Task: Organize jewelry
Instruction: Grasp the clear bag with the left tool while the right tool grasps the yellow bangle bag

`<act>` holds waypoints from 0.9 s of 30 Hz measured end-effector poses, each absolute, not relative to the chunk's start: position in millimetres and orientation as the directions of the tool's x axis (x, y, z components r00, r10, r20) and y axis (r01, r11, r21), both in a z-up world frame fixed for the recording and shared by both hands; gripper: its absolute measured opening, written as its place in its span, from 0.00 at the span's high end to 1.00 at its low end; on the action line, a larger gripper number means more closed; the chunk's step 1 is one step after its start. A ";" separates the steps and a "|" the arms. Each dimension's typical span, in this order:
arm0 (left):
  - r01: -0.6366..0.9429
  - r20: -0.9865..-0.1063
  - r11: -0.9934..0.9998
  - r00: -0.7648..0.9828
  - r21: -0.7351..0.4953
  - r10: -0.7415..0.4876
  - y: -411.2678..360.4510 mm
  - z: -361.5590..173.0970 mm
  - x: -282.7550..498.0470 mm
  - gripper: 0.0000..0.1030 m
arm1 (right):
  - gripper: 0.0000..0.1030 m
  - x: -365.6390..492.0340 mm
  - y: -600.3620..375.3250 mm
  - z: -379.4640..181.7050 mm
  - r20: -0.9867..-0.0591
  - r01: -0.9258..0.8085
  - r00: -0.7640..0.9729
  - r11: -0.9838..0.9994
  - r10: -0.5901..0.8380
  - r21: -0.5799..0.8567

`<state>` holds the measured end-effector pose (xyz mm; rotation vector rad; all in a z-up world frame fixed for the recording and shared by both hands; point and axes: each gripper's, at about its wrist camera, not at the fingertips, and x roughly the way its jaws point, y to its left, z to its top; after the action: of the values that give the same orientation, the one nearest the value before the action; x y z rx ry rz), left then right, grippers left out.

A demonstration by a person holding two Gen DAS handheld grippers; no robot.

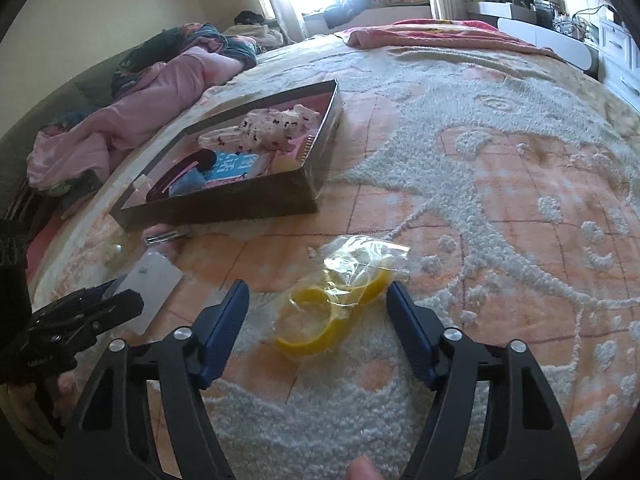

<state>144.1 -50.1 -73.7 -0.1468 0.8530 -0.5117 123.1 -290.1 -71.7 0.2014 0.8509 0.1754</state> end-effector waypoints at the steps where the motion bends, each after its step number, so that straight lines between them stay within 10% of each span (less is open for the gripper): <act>1: 0.372 -0.682 0.869 0.544 -0.326 -0.489 -51.1 -74.1 144.4 0.48 | 0.38 124.4 -289.3 -72.8 -0.729 -0.067 0.646 0.968 0.228 0.243; 16: 0.374 -0.711 0.878 0.527 -0.298 -0.466 -61.1 -81.7 145.1 0.88 | 0.54 117.0 -270.2 -77.5 -0.741 -0.110 0.656 0.990 0.140 0.089; 27: 0.402 -0.691 0.878 0.558 -0.260 -0.460 -56.7 -63.1 130.1 0.88 | 0.61 104.9 -262.2 -65.7 -0.707 -0.182 0.674 0.976 0.214 0.121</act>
<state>130.1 -56.7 -63.1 -0.0748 0.8368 -0.5091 104.9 -262.2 -65.7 0.0415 0.8011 0.2227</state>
